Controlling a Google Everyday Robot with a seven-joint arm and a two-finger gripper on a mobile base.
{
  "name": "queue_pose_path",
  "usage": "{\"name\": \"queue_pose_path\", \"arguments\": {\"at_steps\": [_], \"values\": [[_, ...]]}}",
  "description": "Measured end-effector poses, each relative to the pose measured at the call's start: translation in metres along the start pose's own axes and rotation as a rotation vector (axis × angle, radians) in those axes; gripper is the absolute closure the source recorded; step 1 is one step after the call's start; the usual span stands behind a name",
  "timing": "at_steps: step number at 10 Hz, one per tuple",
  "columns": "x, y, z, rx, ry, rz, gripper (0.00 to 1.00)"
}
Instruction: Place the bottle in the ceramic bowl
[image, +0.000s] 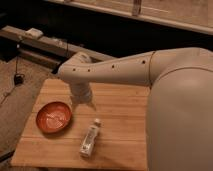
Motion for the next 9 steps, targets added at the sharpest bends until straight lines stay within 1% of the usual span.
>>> {"name": "queue_pose_path", "arguments": {"at_steps": [9], "values": [[0.0007,-0.0022,-0.0003,0.001,0.004,0.006,0.35]]}}
